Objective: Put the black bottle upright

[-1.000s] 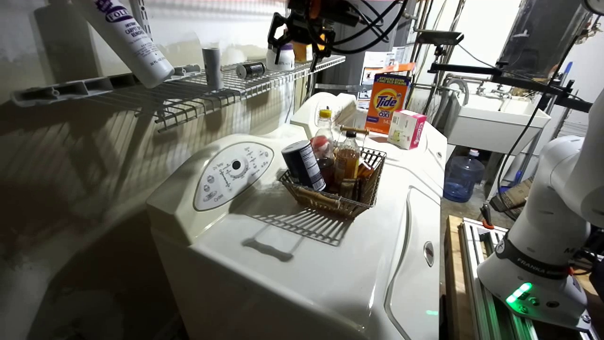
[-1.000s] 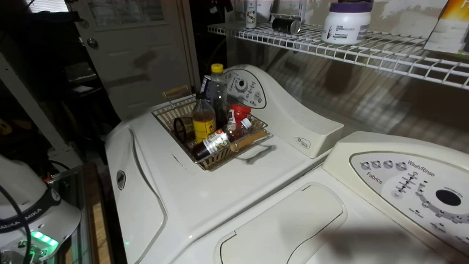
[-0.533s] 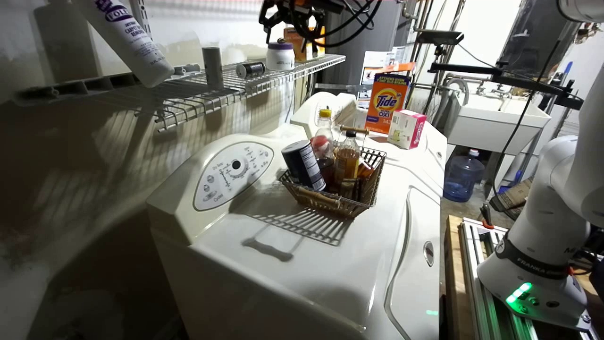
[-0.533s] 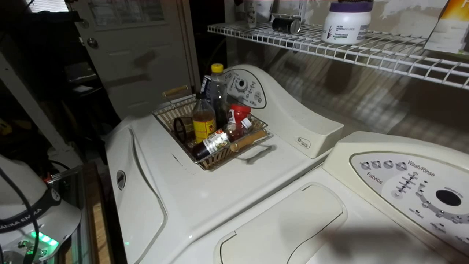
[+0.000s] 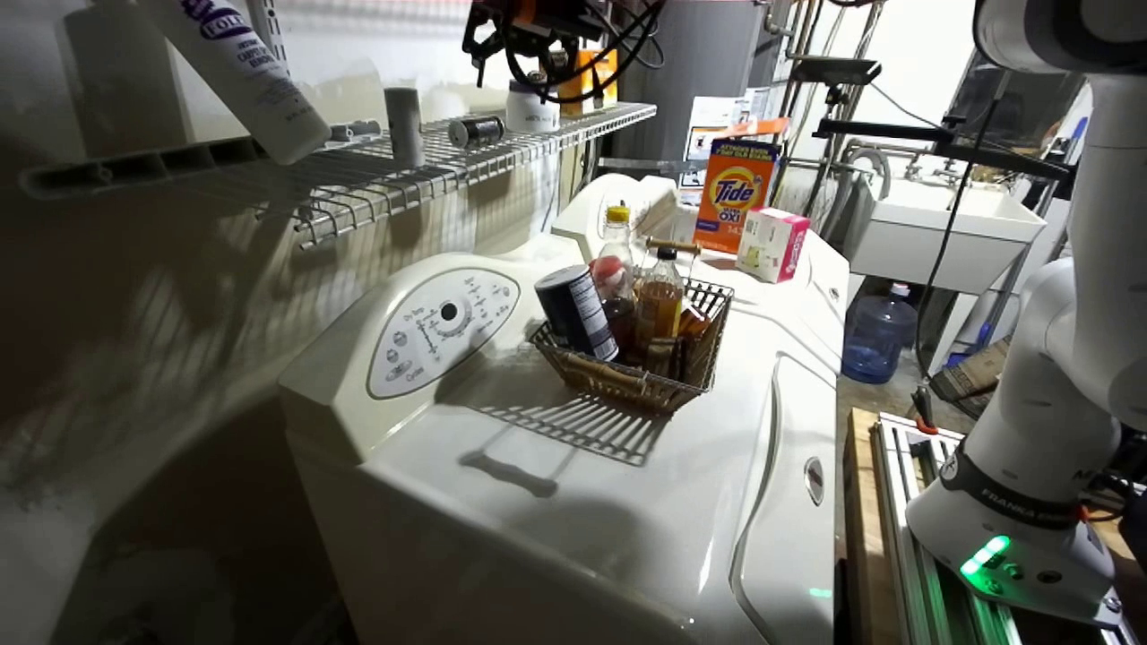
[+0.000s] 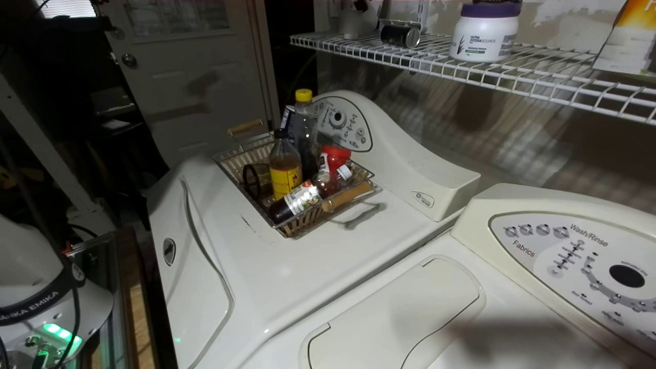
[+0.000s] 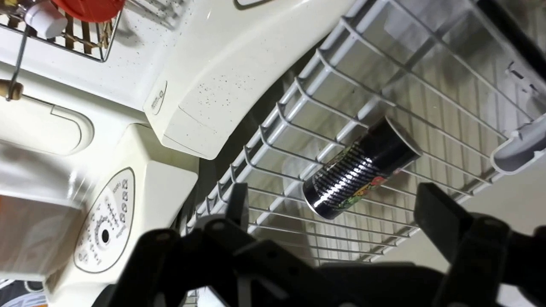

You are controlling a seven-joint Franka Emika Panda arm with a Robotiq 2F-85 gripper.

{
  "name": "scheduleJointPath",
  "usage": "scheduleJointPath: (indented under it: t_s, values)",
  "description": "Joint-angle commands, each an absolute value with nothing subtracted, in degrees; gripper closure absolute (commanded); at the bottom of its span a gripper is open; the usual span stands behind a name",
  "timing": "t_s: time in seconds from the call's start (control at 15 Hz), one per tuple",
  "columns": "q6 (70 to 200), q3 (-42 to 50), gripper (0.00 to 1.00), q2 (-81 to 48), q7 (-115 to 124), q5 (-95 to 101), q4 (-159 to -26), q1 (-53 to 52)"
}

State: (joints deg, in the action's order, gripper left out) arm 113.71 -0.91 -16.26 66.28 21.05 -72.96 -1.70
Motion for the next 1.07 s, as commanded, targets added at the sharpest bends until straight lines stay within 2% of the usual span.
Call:
scheduleJointPath:
  t_s: [0.0, 1.0]
  values:
    - [112.18, -0.2, 0.0, -20.99, 67.26, 22.28, -66.31, -2.09]
    - [105.02, 0.37, 0.0, -31.51, 65.99, 19.51, -50.82, -1.23]
